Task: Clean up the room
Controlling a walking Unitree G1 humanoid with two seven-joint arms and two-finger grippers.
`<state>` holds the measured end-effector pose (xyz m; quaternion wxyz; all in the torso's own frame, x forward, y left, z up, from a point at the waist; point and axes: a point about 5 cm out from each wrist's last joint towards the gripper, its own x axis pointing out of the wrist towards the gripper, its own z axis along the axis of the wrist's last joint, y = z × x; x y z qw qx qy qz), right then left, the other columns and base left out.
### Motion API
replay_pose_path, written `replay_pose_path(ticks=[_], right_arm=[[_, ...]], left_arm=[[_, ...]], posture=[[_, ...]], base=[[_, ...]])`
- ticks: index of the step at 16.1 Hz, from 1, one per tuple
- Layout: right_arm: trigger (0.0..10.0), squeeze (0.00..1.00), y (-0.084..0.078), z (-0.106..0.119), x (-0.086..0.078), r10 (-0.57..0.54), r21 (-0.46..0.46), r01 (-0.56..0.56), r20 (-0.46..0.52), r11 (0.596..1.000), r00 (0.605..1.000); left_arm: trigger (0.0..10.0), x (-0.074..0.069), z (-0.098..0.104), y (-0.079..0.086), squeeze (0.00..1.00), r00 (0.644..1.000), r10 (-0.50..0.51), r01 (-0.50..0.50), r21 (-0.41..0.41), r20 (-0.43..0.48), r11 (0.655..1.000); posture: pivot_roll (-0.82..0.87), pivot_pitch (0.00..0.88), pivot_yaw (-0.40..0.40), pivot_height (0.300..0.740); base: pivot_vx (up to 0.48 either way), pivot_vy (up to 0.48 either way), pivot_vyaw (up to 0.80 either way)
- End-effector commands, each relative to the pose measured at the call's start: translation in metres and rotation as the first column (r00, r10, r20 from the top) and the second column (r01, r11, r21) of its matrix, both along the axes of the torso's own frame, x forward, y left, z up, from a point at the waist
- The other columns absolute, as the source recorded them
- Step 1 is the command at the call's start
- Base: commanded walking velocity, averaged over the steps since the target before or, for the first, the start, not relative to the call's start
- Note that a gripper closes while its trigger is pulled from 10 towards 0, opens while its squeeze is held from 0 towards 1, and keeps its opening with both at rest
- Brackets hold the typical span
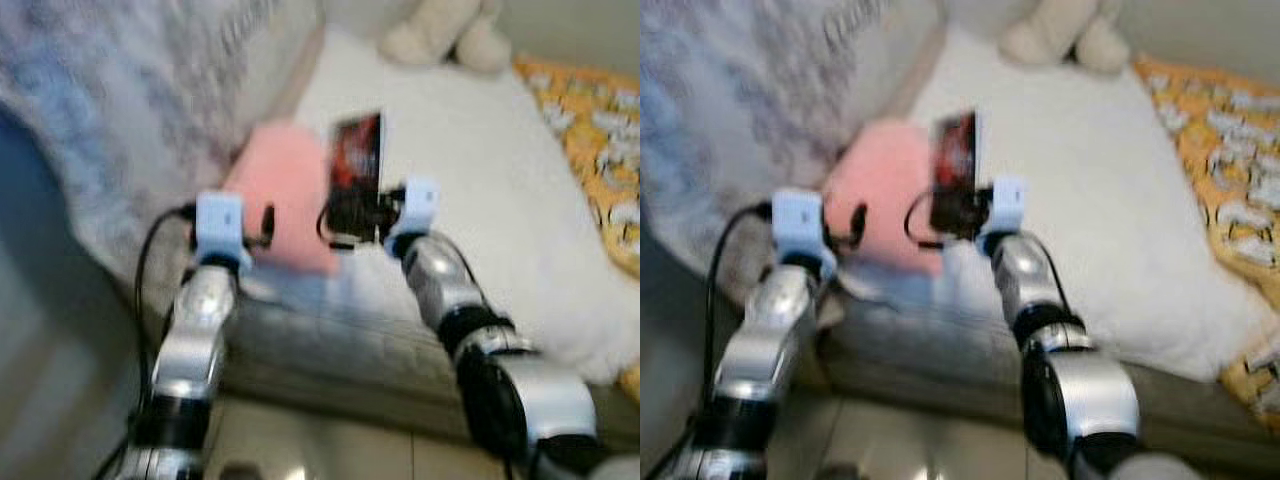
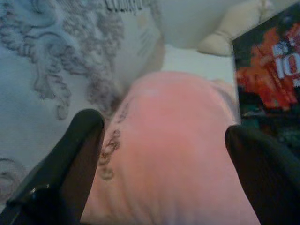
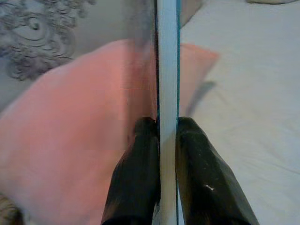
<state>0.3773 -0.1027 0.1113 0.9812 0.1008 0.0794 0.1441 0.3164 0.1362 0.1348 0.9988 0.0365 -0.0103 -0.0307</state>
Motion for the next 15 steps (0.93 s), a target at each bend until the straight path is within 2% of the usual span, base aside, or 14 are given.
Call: replay_pose_path(ticks=[1, 8, 15], right_arm=[[0.0, 0.0, -0.0201, 0.0114, 0.005, -0.073, -0.001, 0.073, 0.066, 0.997, 0.995], [0.0, 0.0, -0.023, 0.0063, 0.0018, -0.087, 0.004, 0.087, 0.065, 0.996, 0.994], [0.0, 0.0, -0.0241, 0.0062, 0.0016, -0.09, 0.008, 0.09, 0.067, 0.996, 0.994]], left_arm=[[10.0, 0.0009, 0.0016, -0.0164, 0.0, 0.998, -0.061, 0.061, -0.018, 0.001, 0.998], [10.0, 0.0049, 0.0069, -0.0226, 0.0, 0.993, -0.111, 0.111, -0.007, 0.03, 0.994], [10.0, 0.0079, 0.0068, -0.022, 0.0, 0.996, -0.088, 0.089, -0.017, 0.02, 0.996]], posture=[[0.18, 0.0, -0.06, 0.74], [0.16, 0.0, -0.043, 0.74], [0.15, 0.0, -0.044, 0.74]], base=[[0.0, 0.0, 0.0], [0.0, 0.0, 0.0], [0.474, 0.0, 0.0]])
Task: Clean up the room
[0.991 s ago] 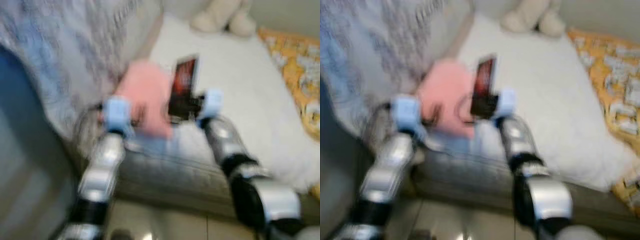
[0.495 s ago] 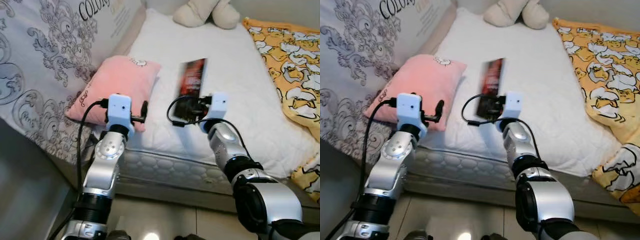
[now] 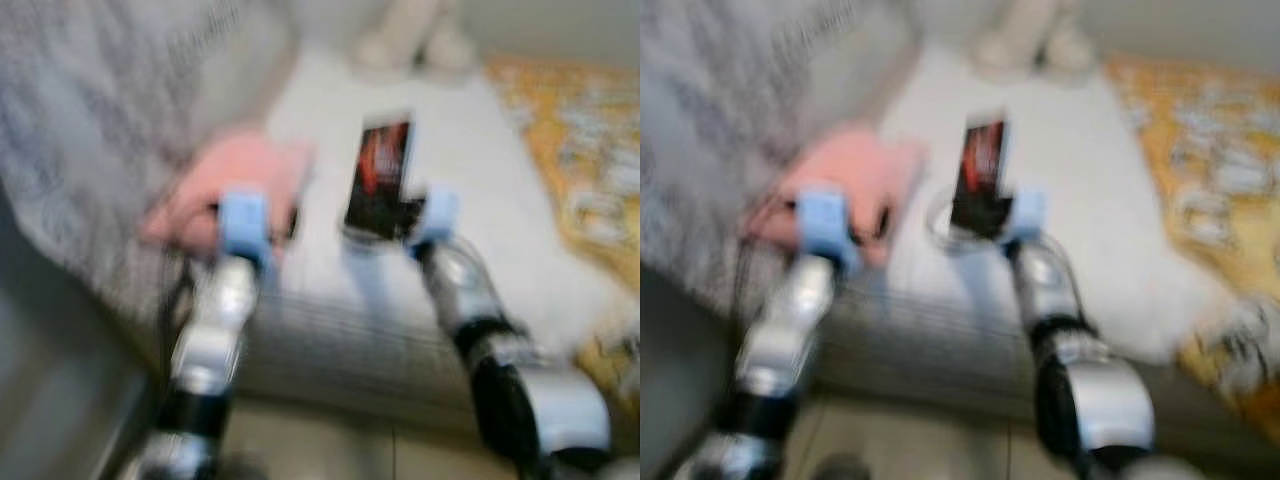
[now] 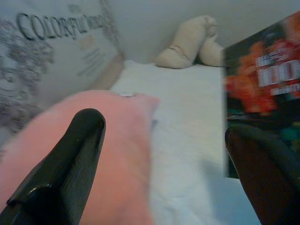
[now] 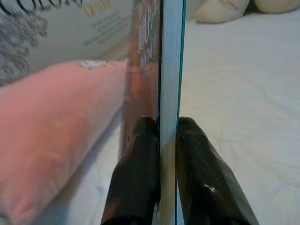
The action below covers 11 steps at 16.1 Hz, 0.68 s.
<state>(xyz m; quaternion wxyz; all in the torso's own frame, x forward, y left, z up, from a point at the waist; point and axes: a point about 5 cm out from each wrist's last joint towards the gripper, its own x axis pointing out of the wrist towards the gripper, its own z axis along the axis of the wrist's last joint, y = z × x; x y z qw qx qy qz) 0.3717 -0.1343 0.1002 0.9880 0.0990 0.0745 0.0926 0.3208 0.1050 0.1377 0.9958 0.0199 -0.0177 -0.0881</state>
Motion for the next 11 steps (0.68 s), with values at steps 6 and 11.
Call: replay_pose_path(ticks=[6, 11], right_arm=[[0.0, 0.0, 0.0083, 0.0183, 0.0076, 0.02, 0.012, -0.021, 0.069, 1.0, 0.997], [0.0, 0.0, 0.0157, 0.0214, 0.009, 0.041, 0.016, -0.042, 0.074, 0.999, 0.996]], left_arm=[[10.0, 0.0042, 0.0034, 0.0082, 0.0, 0.999, 0.031, -0.031, 0.005, 0.009, 1.0], [10.0, 0.0023, 0.0033, 0.0114, 0.0, 0.999, 0.043, -0.043, -0.004, 0.009, 0.999]], posture=[[0.15, 0.0, -0.049, 0.74], [0.16, 0.0, -0.054, 0.74]], base=[[0.46, 0.0, 0.0], [0.439, 0.0, 0.0]])
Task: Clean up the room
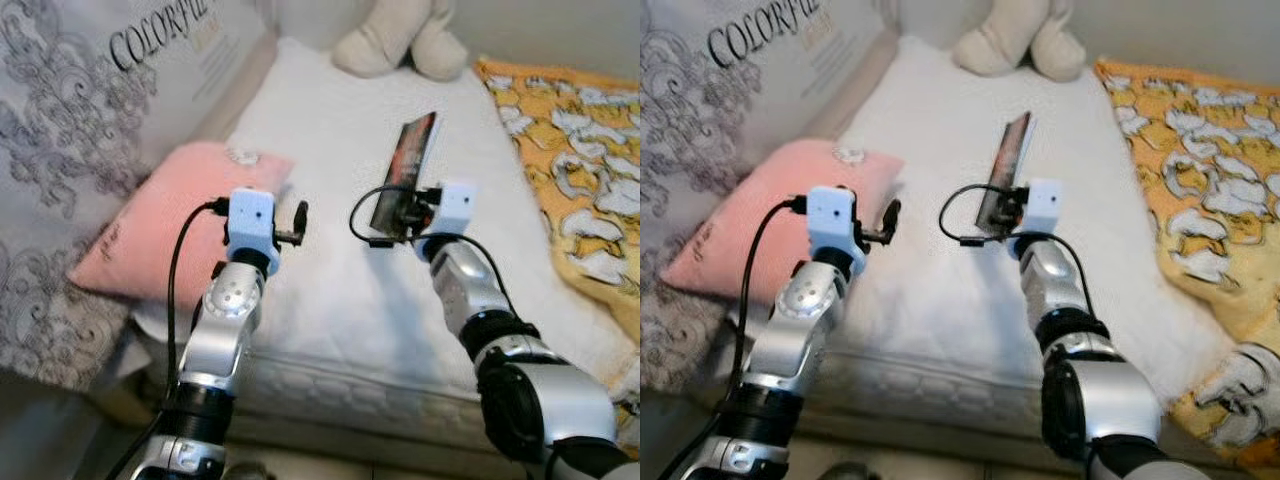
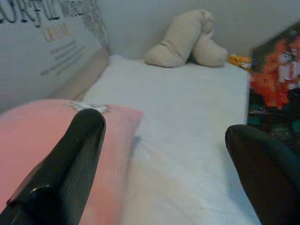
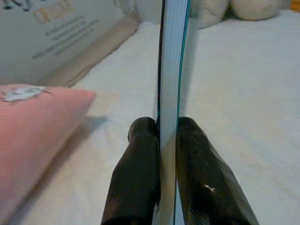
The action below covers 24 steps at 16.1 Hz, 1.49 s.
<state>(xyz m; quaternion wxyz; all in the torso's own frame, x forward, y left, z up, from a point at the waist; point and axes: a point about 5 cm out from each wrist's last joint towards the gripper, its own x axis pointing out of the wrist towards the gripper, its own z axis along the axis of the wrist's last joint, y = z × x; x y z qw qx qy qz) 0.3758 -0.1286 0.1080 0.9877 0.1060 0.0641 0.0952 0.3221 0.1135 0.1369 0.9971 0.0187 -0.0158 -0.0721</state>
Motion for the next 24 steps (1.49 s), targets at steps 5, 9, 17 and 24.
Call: replay_pose_path(ticks=[5, 9, 17, 24], right_arm=[[0.0, 0.0, 0.038, 0.024, 0.009, 0.105, 0.098, -0.11, 0.047, 0.989, 0.993], [0.0, 0.0, 0.064, 0.009, 0.001, 0.133, 0.26, -0.11, -0.073, 0.959, 0.988], [0.0, 0.0, 0.1, 0.003, -0.009, 0.257, 0.493, -0.139, -0.179, 0.859, 0.95], [10.0, 0.0, 0.078, -0.019, -0.013, 0.291, 0.122, -0.267, -0.279, 0.956, 0.915]], left_arm=[[10.0, -0.012, 0.01, 0.011, 0.0, 0.999, 0.041, -0.041, 0.015, 0.028, 0.999], [10.0, -0.038, 0.032, 0.027, 0.0, 0.997, 0.062, -0.066, 0.066, 0.056, 0.996], [10.0, -0.074, 0.054, 0.039, 0.0, 0.991, 0.131, -0.133, 0.042, 0.039, 0.99], [10.0, -0.078, 0.058, 0.026, 0.0, 0.992, 0.122, -0.122, 0.001, 0.002, 0.992]], posture=[[0.21, 0.057, -0.06, 0.74], [0.3, 0.213, -0.053, 0.74], [0.39, 0.29, -0.098, 0.74], [0.37, 0.287, -0.099, 0.74]], base=[[0.16, 0.106, 0.0], [0.0, 0.0, 0.0], [0.0, 0.0, 0.0], [0.0, 0.0, 0.0]])
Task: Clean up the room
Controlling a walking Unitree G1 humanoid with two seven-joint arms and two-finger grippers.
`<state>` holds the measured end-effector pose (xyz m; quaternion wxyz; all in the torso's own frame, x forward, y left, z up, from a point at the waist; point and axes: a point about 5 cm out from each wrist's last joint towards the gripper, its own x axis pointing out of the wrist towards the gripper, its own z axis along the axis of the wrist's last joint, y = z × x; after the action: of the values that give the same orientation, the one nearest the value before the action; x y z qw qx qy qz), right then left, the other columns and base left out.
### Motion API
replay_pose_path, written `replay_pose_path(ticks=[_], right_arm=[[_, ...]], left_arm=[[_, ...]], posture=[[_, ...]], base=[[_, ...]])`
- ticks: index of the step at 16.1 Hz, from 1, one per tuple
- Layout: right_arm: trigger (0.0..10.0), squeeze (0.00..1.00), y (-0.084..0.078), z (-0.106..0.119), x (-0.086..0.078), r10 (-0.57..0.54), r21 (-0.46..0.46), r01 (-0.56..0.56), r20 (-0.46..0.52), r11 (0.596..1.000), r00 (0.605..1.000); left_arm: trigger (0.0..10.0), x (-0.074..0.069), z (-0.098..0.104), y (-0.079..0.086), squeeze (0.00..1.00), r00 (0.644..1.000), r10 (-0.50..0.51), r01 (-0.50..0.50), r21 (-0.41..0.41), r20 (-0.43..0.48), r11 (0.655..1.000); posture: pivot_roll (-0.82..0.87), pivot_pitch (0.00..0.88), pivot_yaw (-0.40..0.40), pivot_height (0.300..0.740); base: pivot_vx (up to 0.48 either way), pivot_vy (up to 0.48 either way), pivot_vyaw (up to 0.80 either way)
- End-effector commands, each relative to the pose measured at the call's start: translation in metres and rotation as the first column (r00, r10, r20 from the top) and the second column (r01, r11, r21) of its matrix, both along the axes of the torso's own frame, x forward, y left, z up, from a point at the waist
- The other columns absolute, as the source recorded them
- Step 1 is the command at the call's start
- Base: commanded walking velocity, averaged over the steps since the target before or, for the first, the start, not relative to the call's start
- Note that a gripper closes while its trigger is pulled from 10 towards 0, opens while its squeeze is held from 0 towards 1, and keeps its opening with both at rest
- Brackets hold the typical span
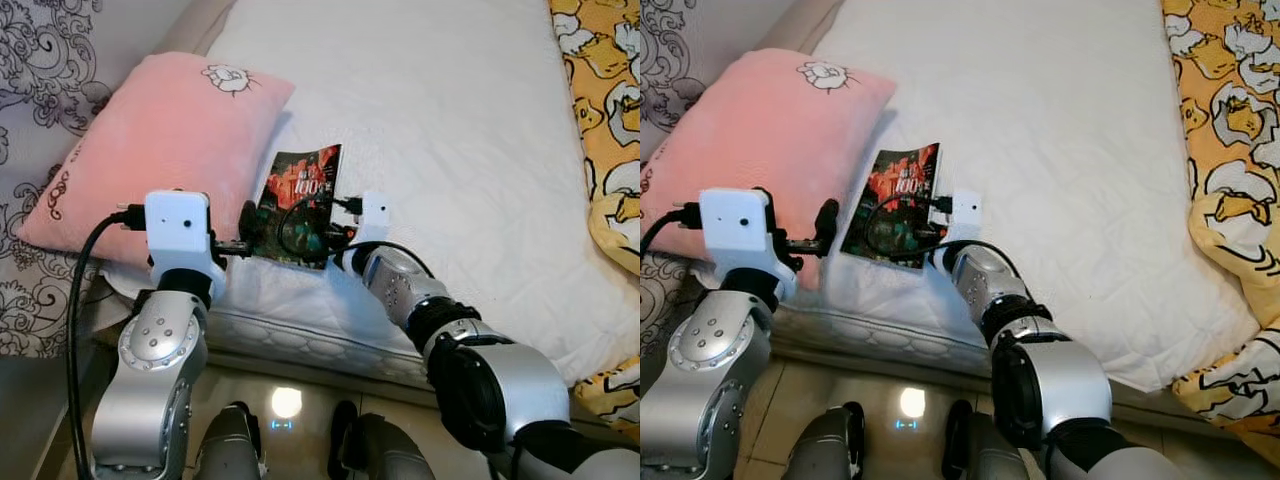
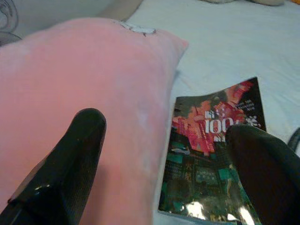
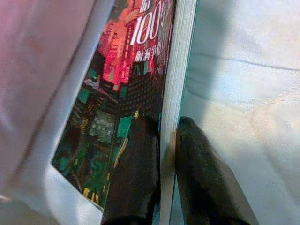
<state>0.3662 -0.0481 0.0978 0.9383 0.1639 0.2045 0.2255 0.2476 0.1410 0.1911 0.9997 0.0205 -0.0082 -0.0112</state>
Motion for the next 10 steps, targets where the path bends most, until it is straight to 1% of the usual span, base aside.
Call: replay_pose_path(ticks=[1, 2, 4, 6, 7, 8, 9, 10], right_arm=[[10.0, 0.0, -0.004, -0.007, -0.003, 0.012, -0.07, -0.013, -0.009, 0.997, 1.0], [10.0, 0.0, -0.004, -0.005, -0.001, 0.012, -0.102, -0.011, 0.008, 0.995, 1.0], [10.0, 0.0, -0.006, -0.001, 0.002, -0.045, -0.103, 0.046, 0.017, 0.994, 0.999], [10.0, 0.0, -0.008, -0.005, 0.001, -0.137, -0.049, 0.135, -0.03, 0.99, 0.99], [10.0, 0.0, -0.007, -0.006, 0.001, -0.182, -0.009, 0.182, -0.06, 0.983, 0.981], [10.0, 0.0, -0.007, -0.007, 0.0, -0.197, 0.007, 0.198, -0.072, 0.98, 0.978], [10.0, 0.0, -0.002, -0.006, 0.0, -0.222, 0.035, 0.226, -0.087, 0.974, 0.971], [10.0, 0.0, 0.002, -0.005, -0.001, -0.209, 0.036, 0.213, -0.083, 0.976, 0.974]], left_arm=[[10.0, -0.004, 0.004, -0.003, 0.0, 1.0, -0.003, 0.003, -0.007, 0.01, 1.0], [10.0, -0.004, 0.004, -0.005, 0.0, 1.0, -0.006, 0.006, -0.01, 0.006, 1.0], [10.0, -0.003, 0.003, -0.005, 0.0, 1.0, -0.007, 0.007, -0.009, 0.002, 1.0], [10.0, -0.002, 0.004, -0.007, 0.0, 1.0, -0.024, 0.024, 0.005, 0.011, 1.0], [10.0, -0.002, 0.003, -0.009, 0.0, 1.0, -0.03, 0.03, 0.004, 0.01, 1.0], [10.0, -0.002, 0.003, -0.009, 0.0, 0.999, -0.032, 0.032, 0.003, 0.01, 0.999], [10.0, 0.0, 0.003, -0.01, 0.0, 0.999, -0.038, 0.038, 0.0, 0.011, 0.999], [10.0, 0.0, 0.003, -0.012, 0.0, 0.999, -0.042, 0.042, -0.003, 0.012, 0.999]], posture=[[0.36, 0.285, -0.097, 0.74], [0.36, 0.282, -0.099, 0.74], [0.35, 0.276, -0.1, 0.74], [0.34, 0.268, -0.099, 0.74], [0.33, 0.263, -0.097, 0.74], [0.33, 0.263, -0.097, 0.74], [0.33, 0.255, -0.094, 0.74], [0.33, 0.254, -0.094, 0.74]], base=[[0.0, 0.0, 0.0], [0.0, 0.0, 0.0], [0.0, 0.0, 0.0], [0.0, 0.0, 0.0], [0.0, 0.0, 0.0], [0.0, 0.0, 0.0], [0.0, 0.0, 0.0], [0.0, 0.0, 0.0]])
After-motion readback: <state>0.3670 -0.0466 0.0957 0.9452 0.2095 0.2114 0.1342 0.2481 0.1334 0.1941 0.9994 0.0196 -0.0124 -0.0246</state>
